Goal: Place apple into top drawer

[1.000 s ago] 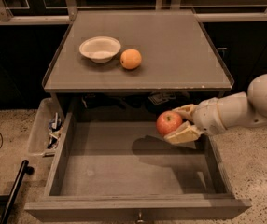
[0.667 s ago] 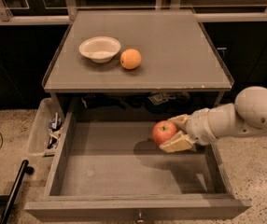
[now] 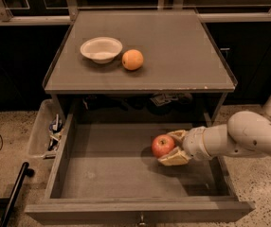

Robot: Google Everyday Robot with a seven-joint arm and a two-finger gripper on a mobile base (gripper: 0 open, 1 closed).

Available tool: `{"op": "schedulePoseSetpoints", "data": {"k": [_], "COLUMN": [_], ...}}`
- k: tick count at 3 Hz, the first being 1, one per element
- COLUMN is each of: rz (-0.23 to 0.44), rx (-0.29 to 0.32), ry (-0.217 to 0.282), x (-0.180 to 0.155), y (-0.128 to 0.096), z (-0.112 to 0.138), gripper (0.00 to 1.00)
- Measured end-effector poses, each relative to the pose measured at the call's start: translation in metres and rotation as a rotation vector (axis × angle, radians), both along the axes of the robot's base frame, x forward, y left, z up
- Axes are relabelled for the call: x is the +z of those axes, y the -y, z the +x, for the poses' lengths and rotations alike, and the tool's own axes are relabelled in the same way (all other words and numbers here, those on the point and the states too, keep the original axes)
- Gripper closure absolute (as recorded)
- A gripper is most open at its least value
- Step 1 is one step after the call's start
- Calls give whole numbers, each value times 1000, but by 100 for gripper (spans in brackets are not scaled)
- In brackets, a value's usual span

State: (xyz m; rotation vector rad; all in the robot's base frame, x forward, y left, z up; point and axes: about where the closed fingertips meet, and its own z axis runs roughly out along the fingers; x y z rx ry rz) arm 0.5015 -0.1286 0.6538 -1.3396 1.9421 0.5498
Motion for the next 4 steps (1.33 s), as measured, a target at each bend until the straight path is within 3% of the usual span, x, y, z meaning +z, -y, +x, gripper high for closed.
{"op": "schedulePoseSetpoints", "data": {"k": [2, 3, 4], "rz": [11, 11, 11], "rx": [-1, -1, -1], "ry": [-1, -1, -1], "x": [-39, -39, -39], "y": [-15, -15, -15], "z": [4, 4, 4], "gripper": [100, 82, 57]}}
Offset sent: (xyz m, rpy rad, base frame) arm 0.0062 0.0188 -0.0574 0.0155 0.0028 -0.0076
